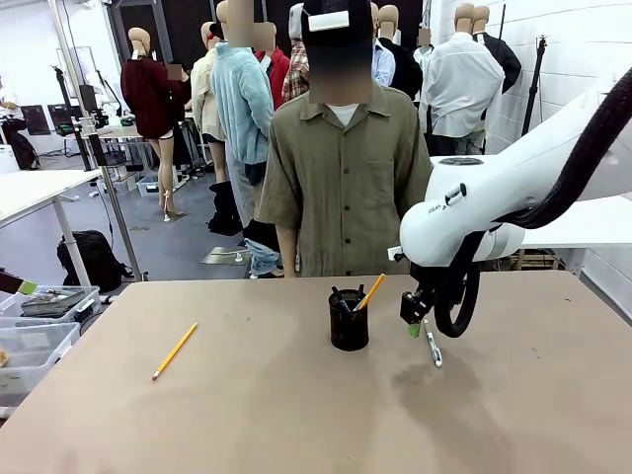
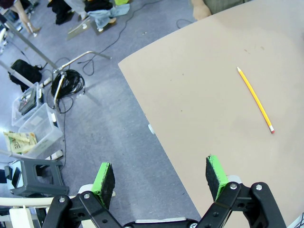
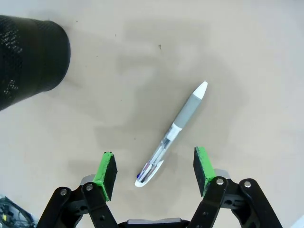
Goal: Place the pens into the pen holder.
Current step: Pick up a writing instrument from the table and place it into the Pen holder.
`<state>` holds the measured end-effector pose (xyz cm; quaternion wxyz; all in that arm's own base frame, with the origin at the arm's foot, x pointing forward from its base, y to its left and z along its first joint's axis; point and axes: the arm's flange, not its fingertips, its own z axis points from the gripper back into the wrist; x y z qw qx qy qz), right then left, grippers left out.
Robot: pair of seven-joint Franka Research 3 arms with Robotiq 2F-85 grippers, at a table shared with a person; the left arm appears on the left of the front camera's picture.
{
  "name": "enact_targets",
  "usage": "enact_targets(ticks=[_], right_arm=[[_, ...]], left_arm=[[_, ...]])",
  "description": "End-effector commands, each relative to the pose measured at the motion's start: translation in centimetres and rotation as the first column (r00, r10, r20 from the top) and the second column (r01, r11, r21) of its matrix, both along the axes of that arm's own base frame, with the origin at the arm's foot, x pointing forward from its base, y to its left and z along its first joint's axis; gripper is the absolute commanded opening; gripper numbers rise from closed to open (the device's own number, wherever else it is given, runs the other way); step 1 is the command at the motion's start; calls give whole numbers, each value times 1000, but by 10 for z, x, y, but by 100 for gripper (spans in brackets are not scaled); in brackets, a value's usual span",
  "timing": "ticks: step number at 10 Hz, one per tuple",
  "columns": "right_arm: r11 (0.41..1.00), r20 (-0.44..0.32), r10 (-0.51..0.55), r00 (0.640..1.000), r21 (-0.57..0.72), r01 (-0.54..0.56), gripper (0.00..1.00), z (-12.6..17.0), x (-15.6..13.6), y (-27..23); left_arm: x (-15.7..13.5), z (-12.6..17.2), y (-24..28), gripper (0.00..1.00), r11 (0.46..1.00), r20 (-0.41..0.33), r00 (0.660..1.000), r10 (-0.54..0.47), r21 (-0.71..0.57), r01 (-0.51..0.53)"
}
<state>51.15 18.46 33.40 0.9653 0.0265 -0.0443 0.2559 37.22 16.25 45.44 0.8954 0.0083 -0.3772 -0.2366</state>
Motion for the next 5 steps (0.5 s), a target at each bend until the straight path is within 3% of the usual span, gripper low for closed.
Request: enact_targets(ticks=[1, 5], right_arm=[[998, -18, -53, 998, -37, 52, 81, -7, 8, 8], [996, -64, -90, 994, -32, 89, 81, -27, 17, 3]], left_arm=[[0, -2, 2, 100, 1000, -5, 1000, 8, -11, -8], [0, -2, 2, 100, 1000, -5, 1000, 8, -11, -8]])
